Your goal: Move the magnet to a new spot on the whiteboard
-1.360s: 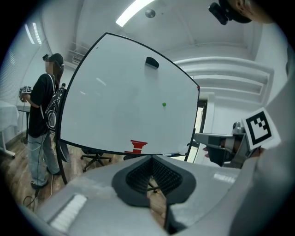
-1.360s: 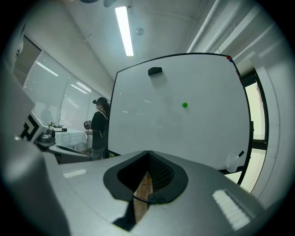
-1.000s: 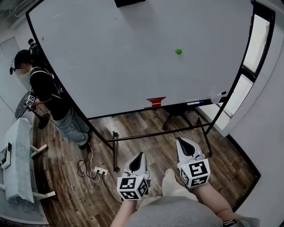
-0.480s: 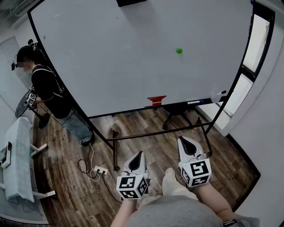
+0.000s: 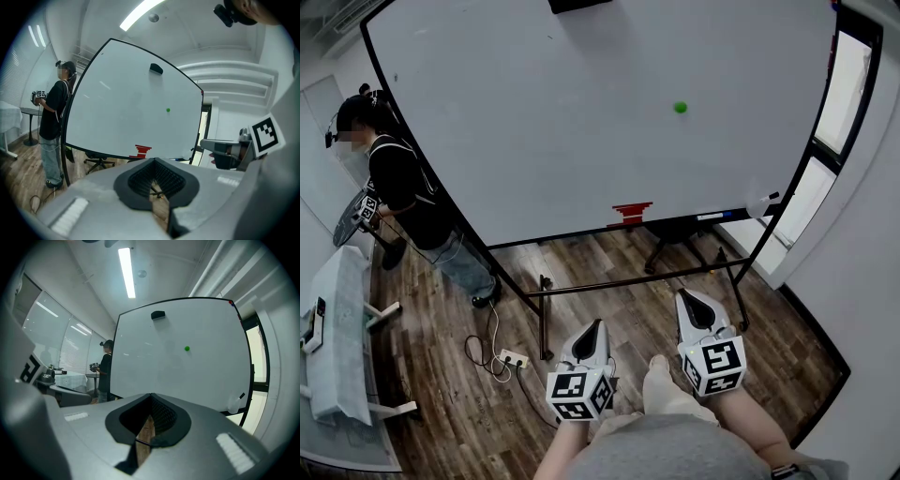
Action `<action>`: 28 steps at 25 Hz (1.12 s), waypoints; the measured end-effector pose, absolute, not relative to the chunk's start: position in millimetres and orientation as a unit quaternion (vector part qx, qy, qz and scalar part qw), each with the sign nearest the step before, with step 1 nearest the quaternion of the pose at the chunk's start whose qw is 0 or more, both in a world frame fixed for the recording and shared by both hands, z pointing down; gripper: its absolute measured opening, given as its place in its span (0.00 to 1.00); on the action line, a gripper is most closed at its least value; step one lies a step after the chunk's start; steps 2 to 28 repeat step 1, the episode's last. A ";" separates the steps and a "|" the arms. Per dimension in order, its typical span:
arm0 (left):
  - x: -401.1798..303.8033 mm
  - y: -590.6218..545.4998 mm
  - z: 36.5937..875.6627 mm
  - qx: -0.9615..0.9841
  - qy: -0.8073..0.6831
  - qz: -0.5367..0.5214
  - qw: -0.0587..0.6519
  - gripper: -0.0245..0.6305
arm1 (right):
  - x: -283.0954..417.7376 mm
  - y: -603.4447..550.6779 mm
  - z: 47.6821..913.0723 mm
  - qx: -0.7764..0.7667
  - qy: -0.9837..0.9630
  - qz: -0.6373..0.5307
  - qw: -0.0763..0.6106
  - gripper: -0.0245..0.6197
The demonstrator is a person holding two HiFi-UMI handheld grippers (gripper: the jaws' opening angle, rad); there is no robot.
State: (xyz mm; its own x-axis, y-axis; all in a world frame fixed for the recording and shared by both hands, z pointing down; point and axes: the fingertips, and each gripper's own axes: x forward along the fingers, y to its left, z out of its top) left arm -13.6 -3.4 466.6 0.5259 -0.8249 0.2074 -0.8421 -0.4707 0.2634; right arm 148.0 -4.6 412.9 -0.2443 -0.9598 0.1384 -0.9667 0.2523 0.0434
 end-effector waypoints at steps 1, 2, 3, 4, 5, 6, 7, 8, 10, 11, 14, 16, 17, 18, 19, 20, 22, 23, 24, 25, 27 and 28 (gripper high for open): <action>-13.3 -3.1 466.6 0.857 -0.486 0.025 0.168 0.04 | 148.0 -4.5 413.0 0.611 -0.788 0.025 0.068 0.04; -13.3 -3.1 466.6 0.857 -0.486 0.025 0.168 0.04 | 148.0 -4.5 413.0 0.611 -0.788 0.025 0.068 0.04; -13.3 -3.1 466.6 0.857 -0.486 0.025 0.168 0.04 | 148.0 -4.5 413.0 0.611 -0.788 0.025 0.068 0.04; -13.3 -3.1 466.6 0.857 -0.486 0.025 0.168 0.04 | 148.0 -4.5 413.0 0.611 -0.788 0.025 0.068 0.04; -13.3 -3.1 466.6 0.857 -0.486 0.025 0.168 0.04 | 148.0 -4.5 413.0 0.611 -0.788 0.025 0.068 0.04; -13.3 -3.1 466.6 0.857 -0.486 0.025 0.168 0.04 | 148.0 -4.5 413.0 0.611 -0.788 0.025 0.068 0.04; -13.3 -3.1 466.6 0.857 -0.486 0.025 0.168 0.04 | 148.0 -4.5 413.0 0.611 -0.788 0.025 0.068 0.04; -13.3 -3.1 466.6 0.857 -0.486 0.025 0.168 0.04 | 148.0 -4.5 413.0 0.611 -0.788 0.025 0.068 0.04; -13.3 -3.1 466.6 0.857 -0.486 0.025 0.168 0.04 | 148.0 -4.5 413.0 0.611 -0.788 0.025 0.068 0.04; -13.3 -3.1 466.6 0.857 -0.486 0.025 0.168 0.04 | 148.0 -4.5 413.0 0.611 -0.788 0.025 0.068 0.04; -13.3 -3.1 466.6 0.857 -0.486 0.025 0.168 0.04 | 148.0 -4.5 413.0 0.611 -0.788 0.025 0.068 0.04; -13.3 -3.1 466.6 0.857 -0.486 0.025 0.168 0.04 | 148.0 -4.5 413.0 0.611 -0.788 0.025 0.068 0.04; -13.3 -3.1 466.6 0.857 -0.486 0.025 0.168 0.04 | 148.0 -4.5 413.0 0.611 -0.788 0.025 0.068 0.04; -13.3 -3.1 466.6 0.857 -0.486 0.025 0.168 0.04 | 148.0 -4.5 413.0 0.611 -0.788 0.025 0.068 0.04; -13.3 -3.1 466.6 0.857 -0.486 0.025 0.168 0.04 | 148.0 -4.5 413.0 0.611 -0.788 0.025 0.068 0.04; -13.3 -3.1 466.6 0.857 -0.486 0.025 0.168 0.04 | 148.0 -4.5 413.0 0.611 -0.788 0.025 0.068 0.04; -13.3 -3.1 466.6 0.857 -0.486 0.025 0.168 0.04 | 148.0 -4.5 413.0 0.611 -0.788 0.025 0.068 0.04; -13.3 -3.1 466.6 0.857 -0.486 0.025 0.168 0.04 | 148.0 -4.5 413.0 0.611 -0.788 0.025 0.068 0.04; -13.3 -3.1 466.6 0.857 -0.486 0.025 0.168 0.04 | 148.0 -4.5 413.0 0.611 -0.788 0.025 0.068 0.04; -13.3 -3.1 466.6 0.857 -0.486 0.025 0.168 0.04 | 148.0 -4.5 413.0 0.611 -0.788 0.025 0.068 0.04; -13.3 -3.1 466.6 0.857 -0.486 0.025 0.168 0.04 | 148.0 -4.5 413.0 0.611 -0.788 0.025 0.068 0.04; -13.3 -3.1 466.6 0.857 -0.486 0.025 0.168 0.04 | 148.0 -4.5 413.0 0.611 -0.788 0.025 0.068 0.04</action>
